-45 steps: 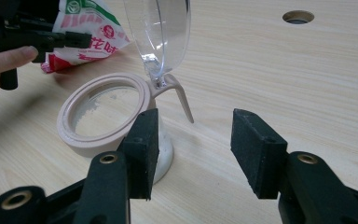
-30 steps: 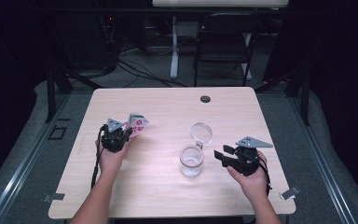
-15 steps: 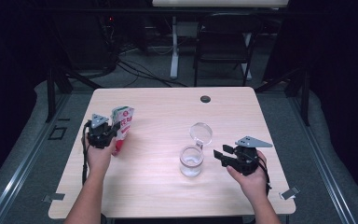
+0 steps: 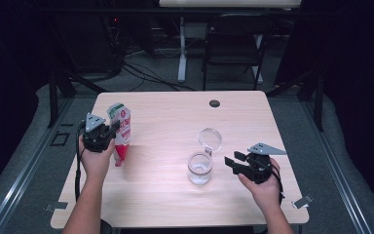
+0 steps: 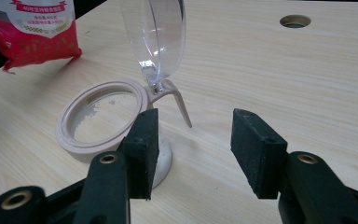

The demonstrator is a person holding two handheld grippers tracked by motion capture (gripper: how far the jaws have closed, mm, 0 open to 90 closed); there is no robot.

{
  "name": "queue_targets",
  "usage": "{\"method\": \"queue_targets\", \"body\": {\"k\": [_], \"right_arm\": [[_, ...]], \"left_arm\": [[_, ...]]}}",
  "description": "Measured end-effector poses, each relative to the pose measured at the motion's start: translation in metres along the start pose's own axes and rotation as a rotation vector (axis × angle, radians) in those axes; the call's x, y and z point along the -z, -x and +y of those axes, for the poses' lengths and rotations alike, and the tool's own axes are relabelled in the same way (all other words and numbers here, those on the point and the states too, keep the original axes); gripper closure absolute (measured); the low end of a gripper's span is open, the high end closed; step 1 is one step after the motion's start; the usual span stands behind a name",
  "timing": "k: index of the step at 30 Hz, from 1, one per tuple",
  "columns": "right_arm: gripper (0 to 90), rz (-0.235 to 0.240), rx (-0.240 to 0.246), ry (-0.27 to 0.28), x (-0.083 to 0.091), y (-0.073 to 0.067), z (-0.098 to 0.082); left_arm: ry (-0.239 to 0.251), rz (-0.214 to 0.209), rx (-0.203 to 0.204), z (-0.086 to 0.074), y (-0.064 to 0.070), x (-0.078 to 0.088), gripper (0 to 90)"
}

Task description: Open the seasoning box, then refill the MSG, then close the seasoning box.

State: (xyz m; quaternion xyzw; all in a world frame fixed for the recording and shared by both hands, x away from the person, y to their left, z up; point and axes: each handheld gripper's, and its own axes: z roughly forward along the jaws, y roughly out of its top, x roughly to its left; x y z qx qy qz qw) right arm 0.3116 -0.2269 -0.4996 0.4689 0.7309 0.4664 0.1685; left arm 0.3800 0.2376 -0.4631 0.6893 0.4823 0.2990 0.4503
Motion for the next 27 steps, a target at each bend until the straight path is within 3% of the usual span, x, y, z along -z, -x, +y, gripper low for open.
{"method": "queue_targets", "body": {"k": [3,4,9,10,11,12,13,15,16,17,18,19,21,22,23,24,27], "right_arm": [[51.7,0.003,0.001,-0.001,0.0,0.0,0.001],[51.7,0.001,0.001,0.003,0.0,0.0,0.001],[51.7,0.004,-0.006,0.01,0.002,0.001,0.002],[51.9,0.009,0.005,0.003,0.004,0.001,0.004],[51.9,0.009,0.005,0.003,0.004,0.001,0.004],[51.9,0.013,0.008,0.009,0.005,0.0,0.006],[51.9,0.013,0.008,0.009,0.005,0.0,0.006],[51.6,0.015,0.019,0.01,0.006,-0.002,0.008],[51.8,0.019,0.026,0.014,0.007,-0.003,0.01],[51.8,0.019,0.026,0.014,0.007,-0.003,0.01],[51.9,0.018,0.041,0.027,0.008,-0.006,0.012],[51.8,0.023,0.045,0.031,0.008,-0.008,0.013],[51.7,0.032,0.051,0.029,0.009,-0.009,0.015],[53.3,0.035,0.079,0.042,0.01,-0.014,0.017],[53.3,0.035,0.079,0.042,0.01,-0.014,0.017],[55.7,0.032,0.114,0.034,0.009,-0.019,0.02],[57.4,0.049,0.139,0.018,0.008,-0.024,0.023]], "left_arm": [[-0.006,-0.034,0.008,0.003,0.004,0.005,90.0],[-0.011,-0.063,0.007,0.005,0.008,0.008,90.0],[-0.019,-0.127,-0.025,0.01,0.021,0.013,90.0],[-0.026,-0.162,-0.046,0.012,0.03,0.014,90.0],[-0.026,-0.162,-0.046,0.012,0.03,0.014,90.0],[-0.036,-0.203,-0.074,0.014,0.04,0.014,90.0],[-0.036,-0.203,-0.074,0.014,0.04,0.014,90.0],[-0.048,-0.251,-0.097,0.016,0.049,0.014,90.0],[-0.054,-0.289,-0.132,0.017,0.059,0.014,90.0],[-0.054,-0.289,-0.132,0.017,0.059,0.014,90.0],[-0.064,-0.326,-0.154,0.017,0.068,0.013,90.0],[-0.064,-0.326,-0.154,0.017,0.068,0.013,90.0],[-0.08,-0.352,-0.192,0.015,0.078,0.011,90.0],[-0.093,-0.366,-0.231,0.012,0.086,0.012,90.0],[-0.093,-0.366,-0.231,0.012,0.086,0.012,90.0],[-0.104,-0.4,-0.262,0.009,0.093,0.013,90.0],[-0.108,-0.419,-0.276,0.007,0.098,0.015,90.0]]}}
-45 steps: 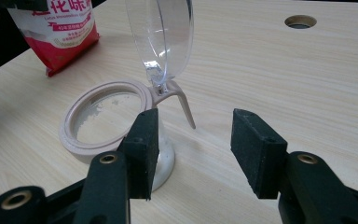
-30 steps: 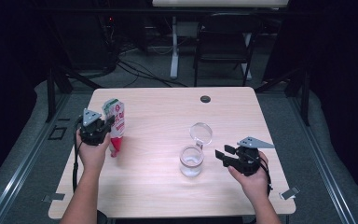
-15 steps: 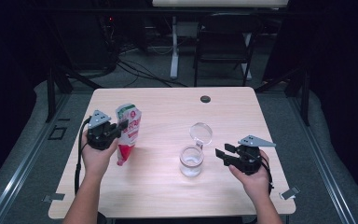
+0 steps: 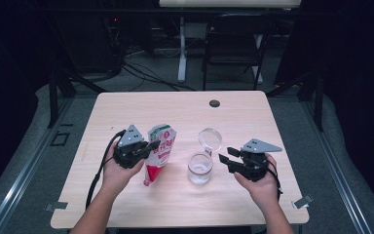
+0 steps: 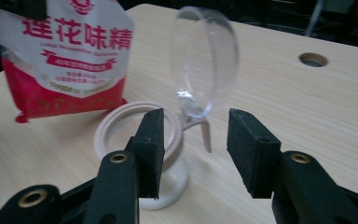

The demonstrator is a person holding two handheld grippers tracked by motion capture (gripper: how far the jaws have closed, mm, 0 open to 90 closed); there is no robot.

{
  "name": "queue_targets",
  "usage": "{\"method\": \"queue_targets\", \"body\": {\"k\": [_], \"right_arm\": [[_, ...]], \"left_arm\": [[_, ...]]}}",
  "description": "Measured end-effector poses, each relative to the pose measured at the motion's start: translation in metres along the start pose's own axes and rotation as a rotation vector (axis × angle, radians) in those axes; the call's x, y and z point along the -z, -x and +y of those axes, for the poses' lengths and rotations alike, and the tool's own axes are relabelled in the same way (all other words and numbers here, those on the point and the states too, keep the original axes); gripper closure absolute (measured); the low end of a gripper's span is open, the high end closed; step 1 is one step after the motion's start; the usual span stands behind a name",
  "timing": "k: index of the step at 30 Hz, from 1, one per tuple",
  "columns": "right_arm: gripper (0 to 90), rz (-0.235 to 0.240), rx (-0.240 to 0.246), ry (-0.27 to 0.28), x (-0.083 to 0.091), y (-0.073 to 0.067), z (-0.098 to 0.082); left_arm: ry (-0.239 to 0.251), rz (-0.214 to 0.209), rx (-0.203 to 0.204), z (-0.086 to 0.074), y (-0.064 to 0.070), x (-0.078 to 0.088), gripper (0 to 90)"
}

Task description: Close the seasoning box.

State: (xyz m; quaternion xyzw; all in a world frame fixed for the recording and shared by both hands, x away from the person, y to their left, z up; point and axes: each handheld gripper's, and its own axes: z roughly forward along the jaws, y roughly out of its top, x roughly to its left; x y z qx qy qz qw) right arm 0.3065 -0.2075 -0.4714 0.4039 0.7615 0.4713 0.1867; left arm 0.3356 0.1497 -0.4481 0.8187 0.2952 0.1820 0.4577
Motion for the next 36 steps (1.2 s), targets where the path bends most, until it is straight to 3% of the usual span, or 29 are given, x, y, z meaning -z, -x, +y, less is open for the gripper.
{"method": "queue_targets", "body": {"k": [1,6,7,10,12,13,14,16,19,25,32,36], "right_arm": [[57.7,0.041,0.025,-0.018,-0.004,-0.006,0.004],[52.0,0.083,0.063,-0.012,-0.01,-0.016,0.01],[50.4,0.092,0.087,-0.004,-0.012,-0.02,0.014],[50.5,0.13,0.116,-0.006,-0.014,-0.026,0.02],[51.3,0.183,0.129,-0.025,-0.019,-0.035,0.026],[52.2,0.208,0.14,-0.027,-0.022,-0.04,0.028],[52.2,0.208,0.14,-0.027,-0.022,-0.04,0.028],[60.6,0.267,0.182,-0.029,-0.03,-0.049,0.034],[64.4,0.329,0.247,-0.089,-0.051,-0.065,0.043],[65.4,0.331,0.29,-0.127,-0.08,-0.082,0.049],[65.9,0.368,0.283,-0.11,-0.092,-0.082,0.058],[69.1,0.394,0.287,-0.137,-0.099,-0.085,0.055]], "left_arm": [[-0.011,-0.016,-0.007,-0.001,0.002,0.001,90.0],[-0.02,-0.051,0.02,-0.006,-0.001,0.007,90.0],[-0.019,-0.07,0.042,-0.012,-0.002,0.009,90.0],[-0.027,-0.089,0.043,-0.023,-0.001,0.014,90.0],[-0.032,-0.095,0.038,-0.031,0.001,0.017,89.9],[-0.036,-0.092,0.048,-0.043,0.002,0.022,89.8],[-0.036,-0.092,0.048,-0.043,0.002,0.022,89.6],[-0.026,-0.096,0.061,-0.052,0.004,0.025,89.5],[0.002,-0.107,0.087,-0.061,0.006,0.026,89.3],[0.029,-0.1,0.093,-0.066,0.011,0.027,88.9],[0.038,-0.106,0.116,-0.066,0.013,0.023,88.5],[0.042,-0.108,0.113,-0.066,0.016,0.021,88.3]]}}
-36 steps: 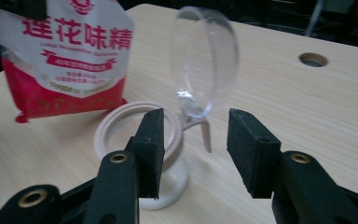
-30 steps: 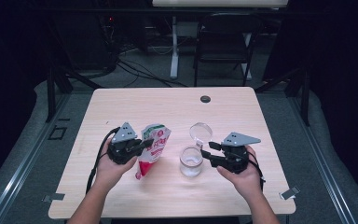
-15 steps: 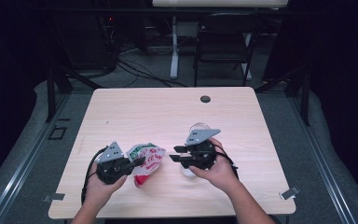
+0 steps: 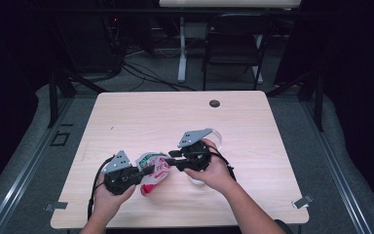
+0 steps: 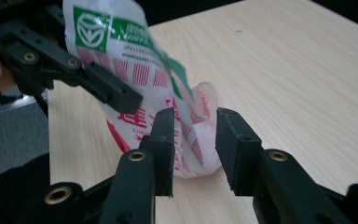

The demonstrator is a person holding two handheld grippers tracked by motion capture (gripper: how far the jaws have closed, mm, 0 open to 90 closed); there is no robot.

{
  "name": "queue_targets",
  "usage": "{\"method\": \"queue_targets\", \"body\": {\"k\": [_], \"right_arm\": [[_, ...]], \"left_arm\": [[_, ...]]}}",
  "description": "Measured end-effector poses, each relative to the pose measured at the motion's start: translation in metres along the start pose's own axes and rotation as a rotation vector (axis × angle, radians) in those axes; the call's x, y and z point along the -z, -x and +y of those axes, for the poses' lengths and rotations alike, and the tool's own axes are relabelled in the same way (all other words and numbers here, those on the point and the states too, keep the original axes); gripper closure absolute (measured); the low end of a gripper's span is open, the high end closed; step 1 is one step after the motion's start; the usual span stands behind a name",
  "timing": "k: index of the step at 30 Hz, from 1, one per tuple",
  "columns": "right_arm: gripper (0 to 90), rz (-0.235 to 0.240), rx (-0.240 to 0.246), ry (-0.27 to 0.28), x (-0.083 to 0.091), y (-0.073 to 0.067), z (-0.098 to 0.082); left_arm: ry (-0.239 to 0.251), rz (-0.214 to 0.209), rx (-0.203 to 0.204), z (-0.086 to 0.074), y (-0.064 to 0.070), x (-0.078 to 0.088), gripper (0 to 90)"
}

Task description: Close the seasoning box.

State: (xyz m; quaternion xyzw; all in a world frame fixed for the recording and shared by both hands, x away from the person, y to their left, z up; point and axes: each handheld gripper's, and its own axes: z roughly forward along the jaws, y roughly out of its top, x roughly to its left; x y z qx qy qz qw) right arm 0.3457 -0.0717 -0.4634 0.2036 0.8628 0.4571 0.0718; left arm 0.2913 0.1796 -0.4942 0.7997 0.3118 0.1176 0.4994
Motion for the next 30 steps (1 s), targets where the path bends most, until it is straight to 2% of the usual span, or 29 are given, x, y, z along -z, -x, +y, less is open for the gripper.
{"method": "queue_targets", "body": {"k": [1,3,7,8,9,12,14,15,16,17,21,25,28,29,30], "right_arm": [[71.3,0.01,0.01,-0.02,-0.003,-0.002,-0.002],[72.5,0.013,0.009,-0.022,-0.004,-0.002,-0.003],[81.5,0.011,-0.002,-0.045,-0.009,-0.003,-0.006],[81.5,0.011,-0.002,-0.045,-0.009,-0.003,-0.006],[86.9,0.022,-0.009,-0.048,-0.01,-0.003,-0.006],[89.5,0.025,-0.015,-0.049,-0.01,-0.003,-0.007],[90.0,0.029,-0.025,-0.049,-0.009,-0.002,-0.008],[90.0,0.032,-0.03,-0.05,-0.009,-0.003,-0.009],[90.0,0.033,-0.032,-0.048,-0.008,-0.003,-0.009],[90.0,0.035,-0.026,-0.055,-0.007,-0.003,-0.009],[90.0,0.033,-0.027,-0.041,-0.005,-0.007,-0.008],[90.0,0.026,-0.029,-0.033,-0.006,-0.009,-0.007],[90.0,0.023,-0.026,-0.037,-0.005,-0.009,-0.007],[90.0,0.025,-0.035,-0.029,-0.005,-0.009,-0.008],[90.0,0.027,-0.037,-0.024,-0.005,-0.009,-0.009]], "left_arm": [[0.001,0.0,-0.005,0.0,0.002,-0.001,88.3],[-0.001,0.001,-0.006,0.0,0.002,-0.002,88.3],[0.006,-0.002,0.001,-0.002,0.003,-0.003,87.8],[0.006,-0.002,0.001,-0.002,0.003,-0.003,87.4],[0.007,0.0,0.002,-0.003,0.004,-0.003,86.9],[0.007,0.008,0.007,-0.004,0.005,-0.003,83.9],[0.006,0.021,0.006,-0.006,0.005,-0.003,79.5],[0.026,0.036,0.014,-0.01,0.005,-0.004,75.4],[0.026,0.036,0.014,-0.01,0.005,-0.004,70.3],[0.029,0.068,0.02,-0.013,0.004,-0.005,64.6],[0.013,0.082,0.028,-0.018,0.002,-0.009,50.2],[0.019,0.094,0.03,-0.025,0.0,-0.013,43.8],[0.014,0.096,0.038,-0.028,-0.001,-0.015,42.4],[0.003,0.084,0.031,-0.032,-0.003,-0.019,41.6],[-0.012,0.094,0.016,-0.034,-0.003,-0.021,40.3]]}}
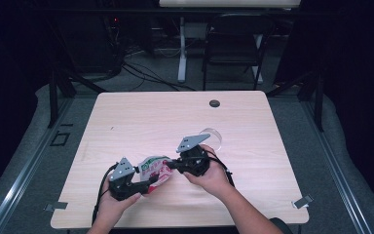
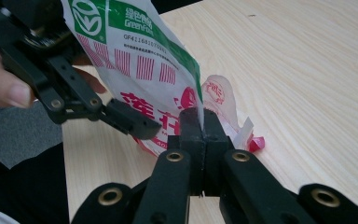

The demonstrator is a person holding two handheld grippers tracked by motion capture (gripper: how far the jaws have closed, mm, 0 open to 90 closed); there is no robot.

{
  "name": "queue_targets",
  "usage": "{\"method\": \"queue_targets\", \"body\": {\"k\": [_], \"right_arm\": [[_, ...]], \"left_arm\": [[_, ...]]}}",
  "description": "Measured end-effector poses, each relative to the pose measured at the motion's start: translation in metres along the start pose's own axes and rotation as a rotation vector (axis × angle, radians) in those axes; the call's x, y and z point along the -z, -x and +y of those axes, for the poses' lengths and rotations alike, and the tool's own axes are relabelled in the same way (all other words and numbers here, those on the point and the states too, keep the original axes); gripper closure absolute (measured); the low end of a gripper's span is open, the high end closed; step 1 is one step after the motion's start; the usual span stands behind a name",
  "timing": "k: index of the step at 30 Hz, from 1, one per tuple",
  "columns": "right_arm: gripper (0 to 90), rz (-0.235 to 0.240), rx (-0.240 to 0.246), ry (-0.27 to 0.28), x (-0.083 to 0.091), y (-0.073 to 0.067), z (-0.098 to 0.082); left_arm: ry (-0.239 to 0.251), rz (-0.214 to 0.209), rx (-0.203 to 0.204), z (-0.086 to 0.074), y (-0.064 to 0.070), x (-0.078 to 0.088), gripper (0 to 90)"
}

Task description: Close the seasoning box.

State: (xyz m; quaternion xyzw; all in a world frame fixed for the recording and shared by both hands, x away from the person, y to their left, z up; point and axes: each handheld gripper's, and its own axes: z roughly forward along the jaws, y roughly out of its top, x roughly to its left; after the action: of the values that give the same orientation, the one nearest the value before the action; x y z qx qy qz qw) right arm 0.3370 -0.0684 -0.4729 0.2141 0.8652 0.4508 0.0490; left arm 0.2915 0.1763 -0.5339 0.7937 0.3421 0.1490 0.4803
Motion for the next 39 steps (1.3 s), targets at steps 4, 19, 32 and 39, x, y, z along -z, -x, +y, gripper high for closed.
{"method": "queue_targets", "body": {"k": [4,19,32,39], "right_arm": [[90.0,0.003,-0.006,-0.002,0.001,0.001,-0.002],[90.0,0.002,-0.007,-0.003,0.003,0.002,-0.005],[90.0,0.001,-0.018,0.008,0.003,0.001,-0.008],[90.0,0.001,-0.017,0.007,0.004,0.001,-0.008]], "left_arm": [[-0.023,-0.017,0.017,-0.004,-0.002,-0.005,39.0],[-0.039,0.013,0.047,-0.021,-0.004,-0.024,29.6],[-0.03,0.017,0.084,-0.027,-0.007,-0.034,21.8],[-0.115,0.004,0.059,-0.032,-0.009,-0.046,21.5]]}}
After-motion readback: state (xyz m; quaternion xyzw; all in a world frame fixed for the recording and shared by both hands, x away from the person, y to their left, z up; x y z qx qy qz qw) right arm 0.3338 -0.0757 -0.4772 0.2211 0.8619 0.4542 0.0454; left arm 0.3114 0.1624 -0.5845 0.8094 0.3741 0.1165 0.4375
